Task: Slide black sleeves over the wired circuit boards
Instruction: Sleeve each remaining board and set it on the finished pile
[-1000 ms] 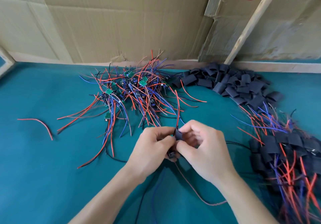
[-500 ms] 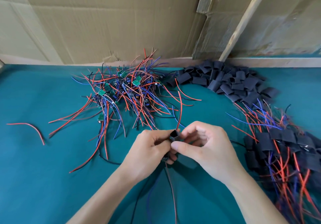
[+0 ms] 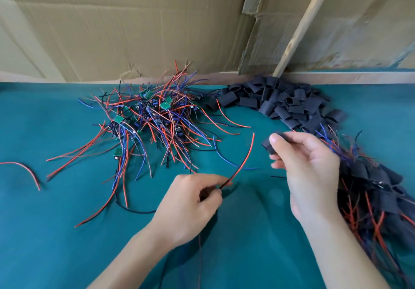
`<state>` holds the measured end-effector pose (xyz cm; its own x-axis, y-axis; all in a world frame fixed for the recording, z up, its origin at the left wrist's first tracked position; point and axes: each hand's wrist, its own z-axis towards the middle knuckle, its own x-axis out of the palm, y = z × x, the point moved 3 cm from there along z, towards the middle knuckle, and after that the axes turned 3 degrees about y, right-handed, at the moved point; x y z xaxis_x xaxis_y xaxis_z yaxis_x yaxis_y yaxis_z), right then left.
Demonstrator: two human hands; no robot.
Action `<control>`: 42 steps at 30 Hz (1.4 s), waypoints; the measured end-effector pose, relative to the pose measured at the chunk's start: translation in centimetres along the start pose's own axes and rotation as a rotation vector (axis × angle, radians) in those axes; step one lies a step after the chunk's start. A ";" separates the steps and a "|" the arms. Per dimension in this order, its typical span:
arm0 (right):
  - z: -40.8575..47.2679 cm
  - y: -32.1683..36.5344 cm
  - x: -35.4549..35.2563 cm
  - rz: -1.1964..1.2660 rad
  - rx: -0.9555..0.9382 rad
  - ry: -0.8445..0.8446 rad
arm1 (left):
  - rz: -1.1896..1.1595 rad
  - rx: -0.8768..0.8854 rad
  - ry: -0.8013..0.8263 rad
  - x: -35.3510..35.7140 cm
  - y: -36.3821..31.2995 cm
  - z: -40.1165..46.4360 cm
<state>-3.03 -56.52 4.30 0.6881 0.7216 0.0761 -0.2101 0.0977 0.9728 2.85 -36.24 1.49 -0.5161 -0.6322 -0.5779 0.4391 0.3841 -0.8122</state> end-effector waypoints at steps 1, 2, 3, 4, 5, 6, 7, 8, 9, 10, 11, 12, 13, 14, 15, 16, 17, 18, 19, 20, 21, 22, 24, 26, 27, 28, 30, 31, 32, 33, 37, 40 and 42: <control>0.0 0.1 -0.1 -0.029 -0.031 -0.044 | 0.066 0.035 -0.018 0.0 -0.2 -0.1; -0.1 0.3 -0.2 -0.058 -0.064 -0.070 | 0.119 0.066 -0.037 0.1 -0.5 -0.1; -0.1 0.4 -0.2 -0.086 -0.096 -0.085 | 0.154 0.089 -0.051 0.1 -0.7 -0.2; -0.1 0.5 -0.1 -0.114 -0.121 -0.092 | 0.175 0.106 -0.060 0.1 -0.9 -0.2; -0.2 0.4 -0.1 -0.141 -0.139 -0.096 | 0.190 0.118 -0.064 0.2 -1.0 -0.2; -0.3 0.4 -0.1 -0.161 -0.150 -0.098 | 0.208 0.127 -0.065 0.3 -1.1 -0.3; -0.4 0.4 -0.1 -0.179 -0.159 -0.099 | 0.230 0.136 -0.066 0.3 -1.2 -0.3; -0.5 0.4 0.0 -0.199 -0.166 -0.097 | 0.253 0.145 -0.068 0.3 -1.2 -0.4; -0.6 0.4 0.2 -0.222 -0.170 -0.093 | 0.274 0.155 -0.068 0.4 -1.3 -0.4; -0.7 0.4 0.2 -0.246 -0.171 -0.091 | 0.287 0.161 -0.068 0.4 -1.3 -0.5; -0.8 0.4 0.3 -0.270 -0.170 -0.095 | 0.294 0.165 -0.070 0.5 -1.4 -0.5; -0.8 0.4 0.3 -0.290 -0.166 -0.104 | 0.301 0.169 -0.076 0.5 -1.4 -0.5; -0.7 0.4 0.2 -0.303 -0.158 -0.114 | 0.307 0.175 -0.083 0.5 -1.4 -0.5; -0.6 0.3 0.1 -0.304 -0.145 -0.123 | 0.314 0.184 -0.091 0.4 -1.4 -0.6; -0.6 0.2 0.1 -0.291 -0.129 -0.128 | 0.322 0.192 -0.100 0.4 -1.5 -0.6; -0.5 0.1 0.0 -0.270 -0.113 -0.128 | 0.332 0.197 -0.107 0.4 -1.6 -0.6; -0.5 0.0 0.0 -0.243 -0.097 -0.125 | 0.345 0.199 -0.110 0.4 -1.6 -0.7; -0.5 -0.1 0.0 -0.208 -0.076 -0.119 | 0.360 0.198 -0.112 0.5 -1.6 -0.7; -0.4 -0.2 0.1 -0.171 -0.051 -0.111 | 0.373 0.197 -0.114 0.5 -1.6 -0.7; -0.4 -0.3 0.1 -0.135 -0.024 -0.103 | 0.383 0.197 -0.116 0.5 -1.6 -0.7; -0.4 -0.4 0.0 -0.098 0.002 -0.100 | 0.392 0.202 -0.121 0.5 -1.7 -0.8; -0.3 -0.5 0.0 -0.062 0.022 -0.105 | 0.400 0.210 -0.128 0.5 -1.7 -0.8; -0.3 -0.5 -0.2 -0.019 0.039 -0.122 | 0.412 0.228 -0.138 0.4 -1.9 -0.9; -0.2 -0.5 -0.3 -0.004 0.042 -0.133 | 0.434 0.240 -0.136 0.4 -1.9 -0.9; -0.2 -0.5 -0.2 0.003 0.045 -0.136 | 0.442 0.245 -0.133 0.5 -1.9 -0.9; -0.2 -0.5 -0.2 0.007 0.047 -0.142 | 0.447 0.249 -0.132 0.5 -1.8 -0.9; -0.2 -0.6 -0.3 0.007 0.051 -0.156 | 0.450 0.257 -0.132 0.5 -1.8 -0.9; -0.2 -0.5 -0.3 0.008 0.053 -0.159 | 0.451 0.260 -0.132 0.5 -1.8 -1.0; -0.2 -0.5 -0.3 0.009 0.056 -0.160 | 0.451 0.263 -0.135 0.5 -1.8 -1.0; -0.2 -0.5 -0.4 0.009 0.059 -0.161 | 0.453 0.268 -0.139 0.5 -1.8 -1.0; -0.2 -0.3 -0.5 0.010 0.066 -0.172 | 0.468 0.280 -0.163 0.5 -1.7 -1.0; -0.2 -0.2 -0.4 0.014 0.084 -0.150 | 0.479 0.286 -0.159 0.6 -1.7 -1.1; -0.2 -0.3 -0.4 0.024 0.102 -0.121 | 0.481 0.295 -0.165 0.6 -1.6 -1.1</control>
<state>-3.38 -56.66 3.96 0.7636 0.6345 0.1195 -0.1600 0.0067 0.9871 1.04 -36.53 2.39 -0.0973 -0.5392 -0.8365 0.7938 0.4649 -0.3920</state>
